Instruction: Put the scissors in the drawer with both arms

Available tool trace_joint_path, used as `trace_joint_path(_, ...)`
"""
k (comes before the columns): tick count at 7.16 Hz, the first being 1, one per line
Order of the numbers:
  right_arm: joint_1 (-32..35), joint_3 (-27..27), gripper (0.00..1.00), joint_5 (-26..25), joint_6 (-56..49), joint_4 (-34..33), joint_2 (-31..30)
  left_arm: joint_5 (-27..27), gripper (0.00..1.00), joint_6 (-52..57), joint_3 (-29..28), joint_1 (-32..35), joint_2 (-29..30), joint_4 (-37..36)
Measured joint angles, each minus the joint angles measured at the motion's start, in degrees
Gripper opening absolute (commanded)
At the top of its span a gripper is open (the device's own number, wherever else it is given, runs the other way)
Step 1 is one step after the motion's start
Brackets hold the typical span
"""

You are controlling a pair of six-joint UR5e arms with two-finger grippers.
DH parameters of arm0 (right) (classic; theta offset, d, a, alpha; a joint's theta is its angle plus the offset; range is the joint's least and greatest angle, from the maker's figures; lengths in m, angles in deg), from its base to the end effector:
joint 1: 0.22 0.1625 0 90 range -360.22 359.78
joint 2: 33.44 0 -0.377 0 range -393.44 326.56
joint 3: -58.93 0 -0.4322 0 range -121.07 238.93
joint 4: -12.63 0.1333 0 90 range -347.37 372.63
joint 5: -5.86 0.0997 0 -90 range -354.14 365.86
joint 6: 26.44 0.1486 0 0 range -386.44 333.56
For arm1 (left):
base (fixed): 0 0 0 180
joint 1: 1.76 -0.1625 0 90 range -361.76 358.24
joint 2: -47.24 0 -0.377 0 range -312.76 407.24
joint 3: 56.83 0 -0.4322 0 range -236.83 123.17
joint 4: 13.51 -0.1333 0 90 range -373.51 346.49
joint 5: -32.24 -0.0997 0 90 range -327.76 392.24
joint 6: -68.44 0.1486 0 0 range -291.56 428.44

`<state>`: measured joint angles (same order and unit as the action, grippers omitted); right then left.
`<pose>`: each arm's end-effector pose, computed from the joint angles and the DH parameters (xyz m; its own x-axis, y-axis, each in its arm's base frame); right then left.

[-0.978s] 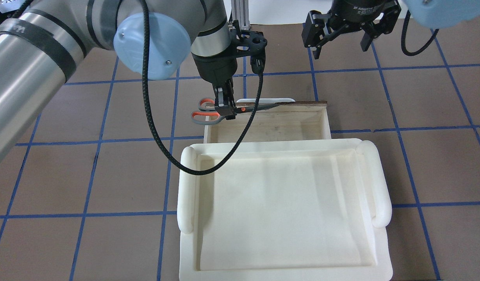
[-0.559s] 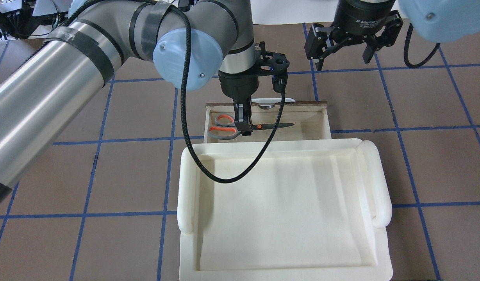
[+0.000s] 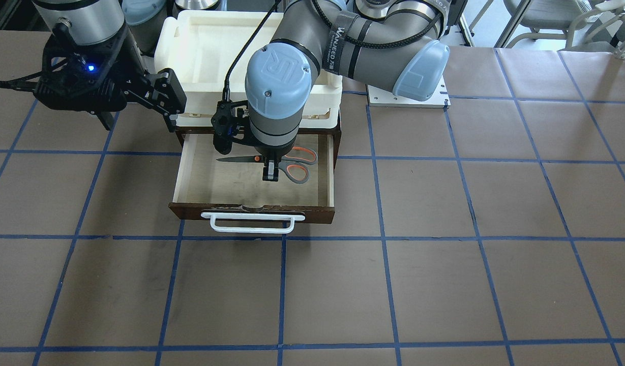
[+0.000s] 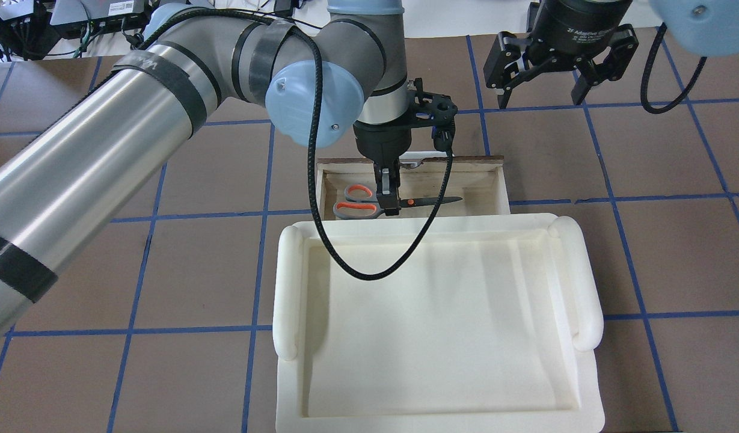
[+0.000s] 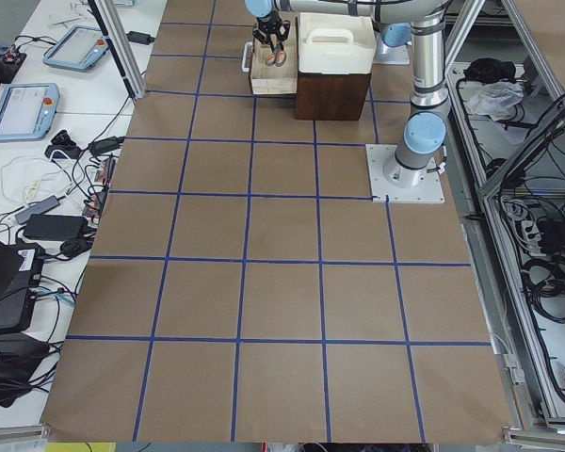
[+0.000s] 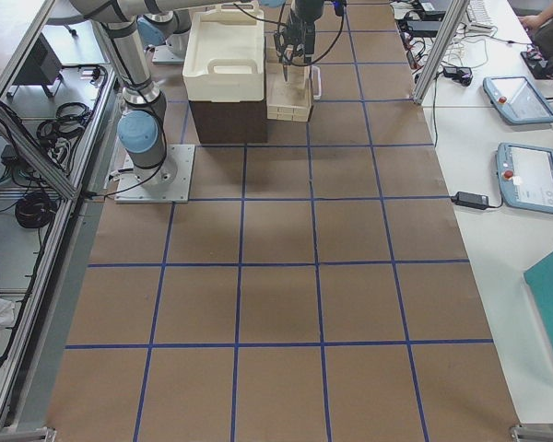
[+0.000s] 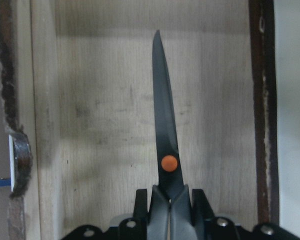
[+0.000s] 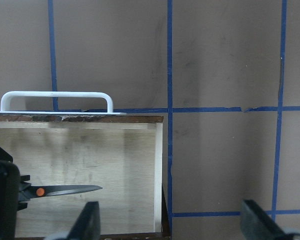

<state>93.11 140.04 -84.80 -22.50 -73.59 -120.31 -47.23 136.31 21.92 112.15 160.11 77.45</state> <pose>0.1636 -0.5468 0.4373 -0.9999 0.0110 0.0091 0.0107 0.9993 -0.0353 -0.4042 -0.5158 0.2585 0.0218 0.9629 0.2689 0.9965 0.0007 -0.0832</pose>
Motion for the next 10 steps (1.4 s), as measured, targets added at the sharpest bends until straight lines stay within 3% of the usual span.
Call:
trace_joint_path(6,-0.02,0.18,1.00,0.60,0.46,0.14,-0.23,0.25,0.00,-1.76,0.66,1.99,2.01,-1.05)
trace_joint_path(7,-0.02,0.33,1.00,0.74,0.50,0.16,-0.23,0.24,0.20,-1.72,0.71,2.05,2.17,-1.06)
trace_joint_path(8,-0.01,0.47,1.00,1.37,0.53,0.15,-0.23,0.33,0.65,-1.88,0.75,2.14,2.23,-1.08)
trace_joint_path(10,-0.01,0.62,1.00,2.42,0.44,0.11,-0.23,0.43,0.86,-2.74,0.84,2.46,2.21,-0.93)
